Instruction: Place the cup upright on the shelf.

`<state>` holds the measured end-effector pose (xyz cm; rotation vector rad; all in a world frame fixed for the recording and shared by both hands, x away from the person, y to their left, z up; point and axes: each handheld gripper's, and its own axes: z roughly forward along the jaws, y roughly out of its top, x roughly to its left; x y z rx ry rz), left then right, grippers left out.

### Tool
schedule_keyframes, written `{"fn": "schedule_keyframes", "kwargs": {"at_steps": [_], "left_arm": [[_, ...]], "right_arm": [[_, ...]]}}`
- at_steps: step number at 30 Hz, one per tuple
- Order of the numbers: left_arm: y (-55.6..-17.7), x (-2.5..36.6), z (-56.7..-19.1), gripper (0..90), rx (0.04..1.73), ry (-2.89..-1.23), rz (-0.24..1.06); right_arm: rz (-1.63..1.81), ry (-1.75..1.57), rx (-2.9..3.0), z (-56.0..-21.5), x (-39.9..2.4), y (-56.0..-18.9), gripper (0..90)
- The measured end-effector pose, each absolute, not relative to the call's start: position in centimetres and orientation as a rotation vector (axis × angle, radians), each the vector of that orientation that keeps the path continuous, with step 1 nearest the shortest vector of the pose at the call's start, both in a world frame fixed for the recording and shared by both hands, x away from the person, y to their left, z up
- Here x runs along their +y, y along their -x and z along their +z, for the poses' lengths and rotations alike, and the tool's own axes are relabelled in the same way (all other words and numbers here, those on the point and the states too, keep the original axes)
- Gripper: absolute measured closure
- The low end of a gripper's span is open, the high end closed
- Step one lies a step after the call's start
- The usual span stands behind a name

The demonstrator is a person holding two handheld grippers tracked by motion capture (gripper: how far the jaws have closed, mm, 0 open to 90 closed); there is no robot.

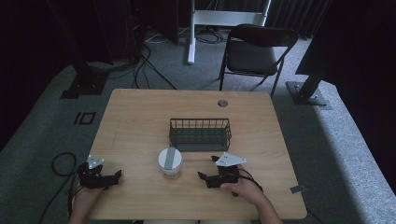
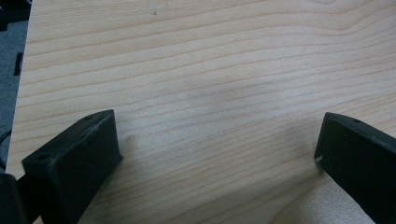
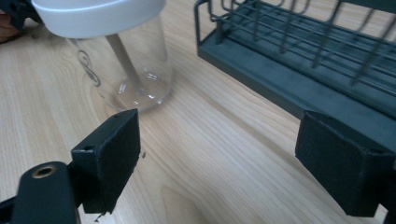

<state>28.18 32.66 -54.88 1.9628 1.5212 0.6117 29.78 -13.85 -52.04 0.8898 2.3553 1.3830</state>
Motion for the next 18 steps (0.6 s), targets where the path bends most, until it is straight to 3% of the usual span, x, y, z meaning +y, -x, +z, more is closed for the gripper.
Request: {"fn": "schedule_keyframes", "kwargs": {"at_steps": [18], "left_arm": [[-28.2, 32.7, -54.9, 0.1, 1.517, -1.966, 0.611]], "right_arm": [[1.457, -0.794, 2.399, -52.2, -10.0, -30.2, 12.8]]}}
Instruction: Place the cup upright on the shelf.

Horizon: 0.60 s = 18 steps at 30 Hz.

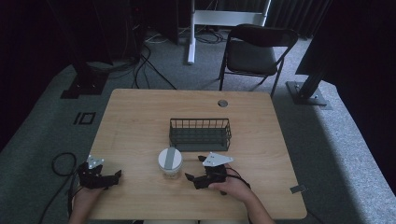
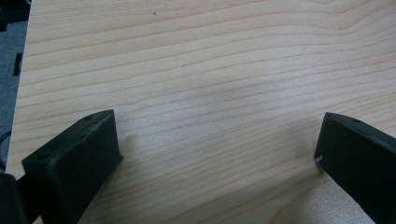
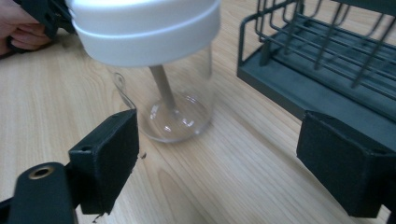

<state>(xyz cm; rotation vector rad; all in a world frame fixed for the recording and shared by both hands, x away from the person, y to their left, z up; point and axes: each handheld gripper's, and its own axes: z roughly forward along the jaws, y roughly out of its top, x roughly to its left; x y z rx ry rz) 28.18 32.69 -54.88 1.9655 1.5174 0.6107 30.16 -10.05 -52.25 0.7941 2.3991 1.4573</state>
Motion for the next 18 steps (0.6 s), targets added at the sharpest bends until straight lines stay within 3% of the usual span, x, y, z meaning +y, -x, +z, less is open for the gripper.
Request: {"fn": "schedule_keyframes", "kwargs": {"at_steps": [18], "left_arm": [[-28.2, 32.7, -54.9, 0.1, 1.512, -1.967, 0.609]], "right_arm": [[1.540, -0.722, 2.444, -53.2, -5.9, -30.1, 12.0]]}}
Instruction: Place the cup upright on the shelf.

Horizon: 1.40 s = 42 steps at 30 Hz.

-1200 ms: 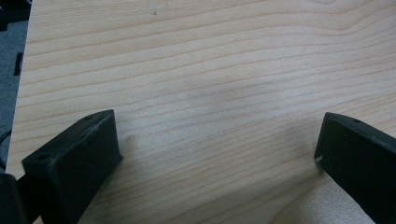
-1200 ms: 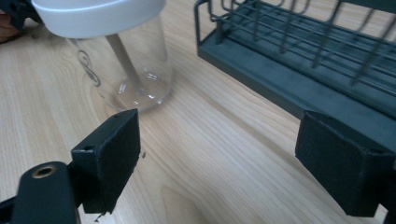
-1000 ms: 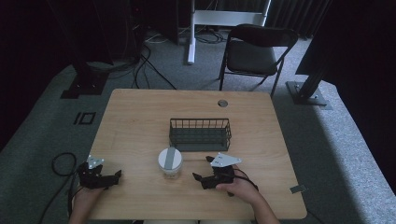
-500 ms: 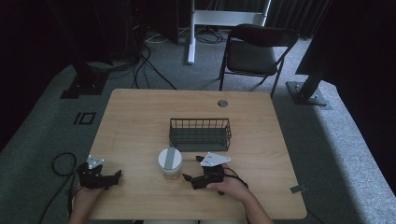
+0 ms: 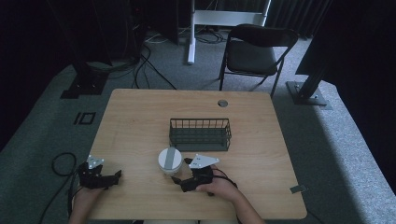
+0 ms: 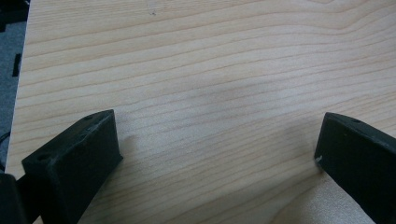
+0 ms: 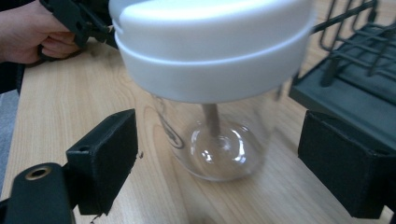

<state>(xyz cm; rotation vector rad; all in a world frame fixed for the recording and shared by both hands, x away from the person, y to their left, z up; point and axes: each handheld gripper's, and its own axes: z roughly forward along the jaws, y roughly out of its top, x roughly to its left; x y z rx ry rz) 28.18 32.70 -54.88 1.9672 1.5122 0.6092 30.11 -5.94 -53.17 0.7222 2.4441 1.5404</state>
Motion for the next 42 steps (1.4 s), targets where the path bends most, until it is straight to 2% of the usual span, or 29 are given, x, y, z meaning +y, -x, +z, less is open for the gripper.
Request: {"fn": "schedule_keyframes", "kwargs": {"at_steps": [30, 42], "left_arm": [[-28.2, 32.7, -54.9, 0.1, 1.512, -1.967, 0.609], [-28.2, 32.7, -54.9, 0.1, 1.512, -1.967, 0.609]], "right_arm": [[1.564, -0.734, 2.425, -53.8, -2.4, -31.6, 11.8], [1.540, -0.716, 2.392, -53.6, -1.9, -31.9, 17.5]]}}
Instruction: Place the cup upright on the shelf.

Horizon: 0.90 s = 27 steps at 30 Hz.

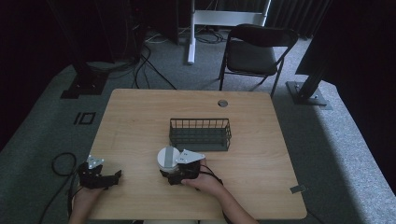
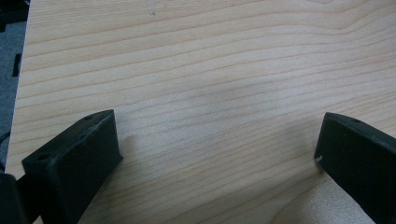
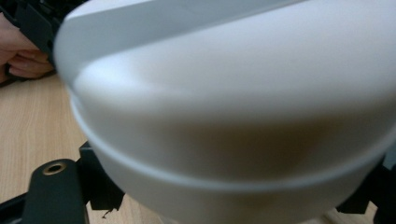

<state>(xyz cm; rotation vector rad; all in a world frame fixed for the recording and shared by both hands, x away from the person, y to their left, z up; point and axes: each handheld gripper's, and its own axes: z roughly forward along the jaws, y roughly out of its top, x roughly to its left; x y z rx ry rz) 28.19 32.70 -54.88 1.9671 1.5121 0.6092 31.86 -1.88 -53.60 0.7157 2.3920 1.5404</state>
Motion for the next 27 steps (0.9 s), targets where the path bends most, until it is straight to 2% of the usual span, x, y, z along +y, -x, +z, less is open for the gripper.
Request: {"fn": "schedule_keyframes", "kwargs": {"at_steps": [27], "left_arm": [[-28.2, 32.7, -54.9, 0.1, 1.512, -1.966, 0.609]], "right_arm": [[1.585, -0.765, 2.365, -49.5, -3.0, -31.4, 17.8]]}}
